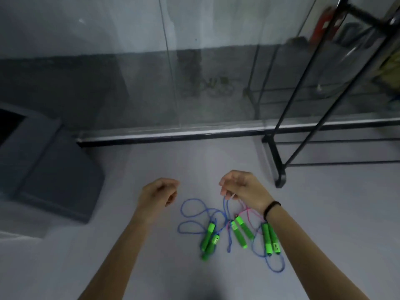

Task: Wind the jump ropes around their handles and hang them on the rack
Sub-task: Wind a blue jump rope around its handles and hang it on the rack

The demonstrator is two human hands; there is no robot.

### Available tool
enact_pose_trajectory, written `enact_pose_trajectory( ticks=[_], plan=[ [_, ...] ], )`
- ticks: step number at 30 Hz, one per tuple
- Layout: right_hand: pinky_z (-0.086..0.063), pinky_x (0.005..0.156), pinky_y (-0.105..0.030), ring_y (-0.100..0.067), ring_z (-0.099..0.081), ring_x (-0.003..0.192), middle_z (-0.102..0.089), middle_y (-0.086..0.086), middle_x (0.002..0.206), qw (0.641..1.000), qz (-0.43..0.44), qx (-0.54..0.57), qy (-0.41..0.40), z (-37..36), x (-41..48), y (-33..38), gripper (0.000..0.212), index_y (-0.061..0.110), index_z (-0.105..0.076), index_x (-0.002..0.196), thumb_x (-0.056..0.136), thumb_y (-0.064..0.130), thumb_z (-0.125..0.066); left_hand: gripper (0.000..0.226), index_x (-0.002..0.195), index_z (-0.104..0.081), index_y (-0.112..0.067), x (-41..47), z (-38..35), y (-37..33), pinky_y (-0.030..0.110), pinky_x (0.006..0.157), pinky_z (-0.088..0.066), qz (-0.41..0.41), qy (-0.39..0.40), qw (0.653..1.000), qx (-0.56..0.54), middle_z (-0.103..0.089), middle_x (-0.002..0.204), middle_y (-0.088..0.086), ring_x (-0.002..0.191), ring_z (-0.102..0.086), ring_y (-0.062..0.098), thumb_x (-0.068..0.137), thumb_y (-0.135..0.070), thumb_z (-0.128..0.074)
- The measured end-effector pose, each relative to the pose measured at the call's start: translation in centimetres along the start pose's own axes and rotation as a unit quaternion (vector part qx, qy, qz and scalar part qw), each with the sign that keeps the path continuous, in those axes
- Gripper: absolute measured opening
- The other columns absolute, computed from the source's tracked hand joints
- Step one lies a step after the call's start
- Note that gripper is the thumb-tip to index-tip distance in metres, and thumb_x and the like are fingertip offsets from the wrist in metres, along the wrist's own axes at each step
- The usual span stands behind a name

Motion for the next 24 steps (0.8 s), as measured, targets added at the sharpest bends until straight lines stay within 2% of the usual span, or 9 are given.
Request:
enact_pose_trajectory(
  ticks=[5, 11, 13, 16, 17, 18, 20, 22, 24],
  plan=[
    [-0.038, 0.040, -0.010, -0.001, -0.051, 0.037, -0.058, -0.006, 0.057, 0.999, -0.039, 0.014, -0.013, -4.7, 4.6, -19.0, 0.025, 0.011, -0.055, 0.069, 0.087, -0.006, -0.049, 0.028, 0.070, -0.065, -0.012, 0.9, -1.5, 16.7, 0.013, 0.047, -0.040, -0.014, -0.001, 1.000, 0.013, -0.055, 0.047, -0.006, 0.045, -0.047, 0.003, 0.086, 0.006, -0.052],
    [-0.039, 0.045, -0.024, -0.015, -0.049, 0.038, -0.052, -0.003, 0.042, 0.983, -0.173, -0.021, -0.057, -11.4, 14.1, -49.1, 0.033, 0.012, -0.048, 0.054, 0.084, -0.001, -0.049, 0.025, 0.072, -0.065, -0.011, 3.9, -3.6, 38.2, 0.012, 0.046, -0.040, -0.048, -0.003, 0.999, 0.013, -0.055, 0.046, -0.006, 0.043, -0.047, 0.002, 0.087, 0.005, -0.052],
    [-0.045, 0.051, -0.028, -0.019, -0.054, 0.049, -0.056, -0.005, 0.053, 0.975, -0.204, -0.053, -0.073, -12.8, 16.5, -56.6, 0.030, 0.015, -0.048, 0.054, 0.083, 0.008, -0.053, 0.025, 0.073, -0.064, -0.010, 4.8, -4.0, 43.7, 0.011, 0.045, -0.040, -0.043, 0.001, 0.999, 0.006, -0.056, 0.044, -0.006, 0.042, -0.048, 0.000, 0.088, 0.005, -0.051],
    [-0.051, 0.075, -0.034, -0.023, -0.059, 0.077, -0.061, -0.010, 0.082, 0.962, -0.222, -0.116, -0.106, -13.4, 18.4, -62.8, 0.021, 0.017, -0.052, 0.064, 0.085, 0.018, -0.055, 0.026, 0.074, -0.063, -0.012, 5.4, -4.2, 49.0, 0.009, 0.045, -0.041, -0.035, -0.001, 0.999, -0.004, -0.058, 0.045, -0.008, 0.042, -0.050, -0.001, 0.089, 0.004, -0.050],
    [-0.050, 0.081, -0.035, -0.025, -0.060, 0.086, -0.062, -0.013, 0.091, 0.958, -0.224, -0.136, -0.118, -13.5, 18.8, -63.8, 0.014, 0.012, -0.057, 0.074, 0.086, 0.018, -0.054, 0.025, 0.075, -0.063, -0.012, 5.5, -4.2, 50.1, 0.009, 0.045, -0.042, -0.033, -0.002, 0.999, -0.004, -0.058, 0.045, -0.008, 0.042, -0.050, -0.001, 0.089, 0.004, -0.050],
    [-0.049, 0.084, -0.036, -0.029, -0.061, 0.095, -0.063, -0.016, 0.101, 0.953, -0.229, -0.146, -0.136, -13.5, 19.0, -64.6, 0.016, 0.005, -0.061, 0.090, 0.086, 0.020, -0.054, 0.025, 0.075, -0.064, -0.013, 5.4, -4.0, 50.9, 0.009, 0.045, -0.042, -0.031, -0.005, 1.000, -0.004, -0.058, 0.046, -0.008, 0.043, -0.050, -0.001, 0.089, 0.003, -0.050],
    [-0.047, 0.083, -0.034, -0.032, -0.059, 0.107, -0.060, -0.018, 0.117, 0.944, -0.254, -0.128, -0.170, -13.5, 19.2, -65.4, 0.042, -0.004, -0.052, 0.116, 0.085, 0.024, -0.058, 0.025, 0.074, -0.065, -0.015, 5.4, -3.8, 51.7, 0.011, 0.045, -0.041, -0.023, -0.013, 1.000, -0.008, -0.058, 0.048, -0.007, 0.043, -0.049, 0.001, 0.089, 0.001, -0.052],
    [-0.044, 0.082, -0.033, -0.032, -0.055, 0.113, -0.054, -0.018, 0.125, 0.937, -0.276, -0.108, -0.185, -13.9, 19.3, -65.7, 0.060, -0.006, -0.038, 0.125, 0.082, 0.028, -0.064, 0.025, 0.074, -0.066, -0.015, 5.4, -3.6, 52.1, 0.012, 0.047, -0.041, -0.013, -0.018, 1.000, -0.013, -0.058, 0.049, -0.007, 0.044, -0.049, 0.003, 0.089, 0.000, -0.053],
    [-0.043, 0.088, -0.036, -0.033, -0.051, 0.118, -0.048, -0.019, 0.129, 0.934, -0.285, -0.095, -0.194, -14.7, 20.0, -66.2, 0.075, -0.006, -0.029, 0.128, 0.078, 0.033, -0.069, 0.024, 0.074, -0.066, -0.015, 5.5, -3.7, 52.2, 0.014, 0.048, -0.042, -0.009, -0.016, 1.000, -0.011, -0.057, 0.050, -0.007, 0.046, -0.048, 0.005, 0.088, -0.001, -0.053]
  ],
)
Point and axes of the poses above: each hand's wrist, its own x-axis towards the middle knuckle, its own z-axis out of the back of the hand, y = z × x, the point moved 6 cm from there along x, towards the middle knuckle
